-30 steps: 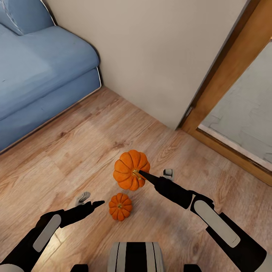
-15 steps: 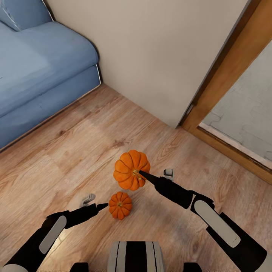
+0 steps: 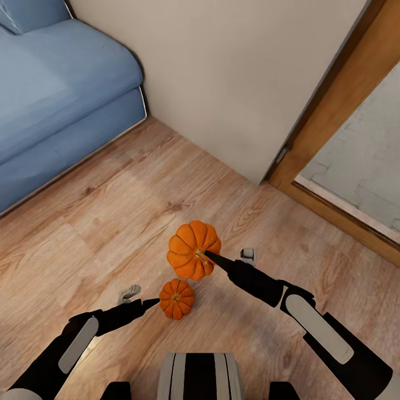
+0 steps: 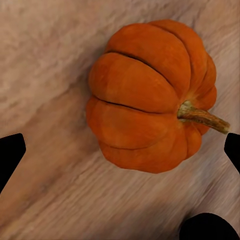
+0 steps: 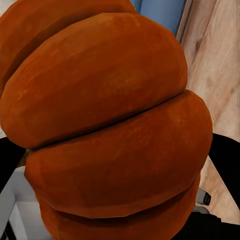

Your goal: Place each of the two pumpkins and all three candles from the living room inside a cabinet in the living room (use any cabinet), then make sure every cabinet is closed, and position the cauldron so it is next to a table in the living room.

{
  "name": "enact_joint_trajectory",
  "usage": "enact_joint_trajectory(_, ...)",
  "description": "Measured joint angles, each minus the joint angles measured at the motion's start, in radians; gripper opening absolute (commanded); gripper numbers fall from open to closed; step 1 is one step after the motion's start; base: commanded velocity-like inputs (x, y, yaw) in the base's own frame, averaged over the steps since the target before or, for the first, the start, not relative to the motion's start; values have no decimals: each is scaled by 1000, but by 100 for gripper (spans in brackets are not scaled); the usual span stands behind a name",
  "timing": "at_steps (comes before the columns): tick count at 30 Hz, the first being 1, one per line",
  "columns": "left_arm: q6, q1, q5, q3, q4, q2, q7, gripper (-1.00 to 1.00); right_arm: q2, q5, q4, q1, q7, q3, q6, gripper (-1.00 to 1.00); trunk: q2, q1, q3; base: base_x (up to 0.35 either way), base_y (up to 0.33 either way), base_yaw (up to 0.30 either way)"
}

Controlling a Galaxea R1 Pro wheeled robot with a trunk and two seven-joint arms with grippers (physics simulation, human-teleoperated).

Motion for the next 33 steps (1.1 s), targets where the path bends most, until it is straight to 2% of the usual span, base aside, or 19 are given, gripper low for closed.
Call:
enact_joint_trajectory(3, -1, 0, 0, 0, 0, 0, 0, 100, 0, 2, 0, 0, 0, 0, -1, -100, 0, 1, -8, 0, 0, 0)
enact_joint_trajectory(11, -1, 0, 0, 0, 0, 0, -1, 100, 0, 0, 0, 0, 0, 0, 0, -100, 0, 1, -8, 0, 0, 0)
enact_joint_trajectory(18, -1, 0, 0, 0, 0, 0, -2, 100, 0, 2, 0, 0, 0, 0, -1, -100, -2, 4, -35, 0, 0, 0)
enact_joint_trajectory(22, -1, 0, 0, 1, 0, 0, -2, 100, 0, 1, 1, 0, -1, 0, 0, -100, -2, 4, -35, 0, 0, 0)
enact_joint_trajectory(25, -1, 0, 0, 1, 0, 0, -2, 100, 0, 2, 2, 0, -1, 0, -1, -100, -3, 5, -46, 0, 0, 0)
enact_joint_trajectory(33, -1, 0, 0, 2, 0, 0, -3, 100, 0, 0, 2, 0, -1, 0, 0, -100, -3, 5, -46, 0, 0, 0)
